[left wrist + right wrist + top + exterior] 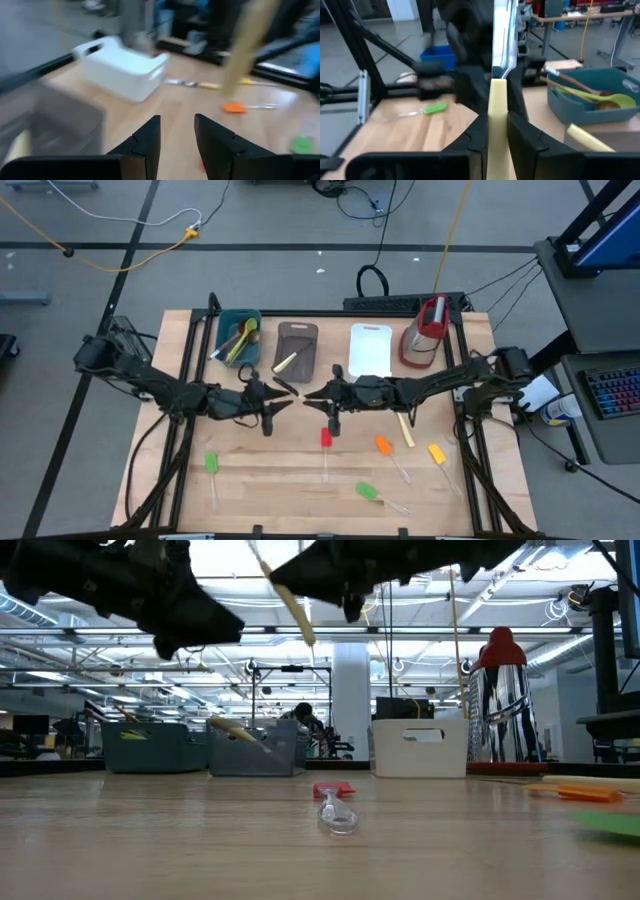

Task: Pick & Place Kitchen Items
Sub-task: Put the bottom yellow knife into the black bin

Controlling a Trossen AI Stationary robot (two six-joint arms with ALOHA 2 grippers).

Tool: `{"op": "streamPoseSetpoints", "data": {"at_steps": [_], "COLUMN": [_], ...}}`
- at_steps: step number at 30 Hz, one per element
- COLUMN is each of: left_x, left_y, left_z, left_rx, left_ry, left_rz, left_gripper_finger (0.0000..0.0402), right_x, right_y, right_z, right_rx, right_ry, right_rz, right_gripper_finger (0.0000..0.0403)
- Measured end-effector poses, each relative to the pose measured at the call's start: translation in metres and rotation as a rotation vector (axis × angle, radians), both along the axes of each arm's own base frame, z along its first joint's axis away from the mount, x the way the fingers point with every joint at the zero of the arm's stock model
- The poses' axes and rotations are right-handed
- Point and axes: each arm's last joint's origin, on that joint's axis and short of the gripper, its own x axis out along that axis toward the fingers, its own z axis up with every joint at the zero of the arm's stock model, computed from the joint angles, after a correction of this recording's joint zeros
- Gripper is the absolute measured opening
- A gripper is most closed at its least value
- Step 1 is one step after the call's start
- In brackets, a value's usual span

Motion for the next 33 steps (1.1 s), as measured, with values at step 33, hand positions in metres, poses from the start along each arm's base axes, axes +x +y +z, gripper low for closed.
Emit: {"op": "streamPoseSetpoints", "data": {"at_steps": [33], "left_x": [0.017], "left_y": [0.019], "left_z": [0.020], "left_rx": [0.090], "left_ry": [-0.259], "left_rz": [-0.120], "left_gripper_finger": [0.0212], "right_x": [0.015], "right_y": [-0.024], "right_z": [0.005], "right_rx": [0.000], "right_ry": [-0.276], "right_rz": [0.007], "right_gripper_finger": [0.0043]}}
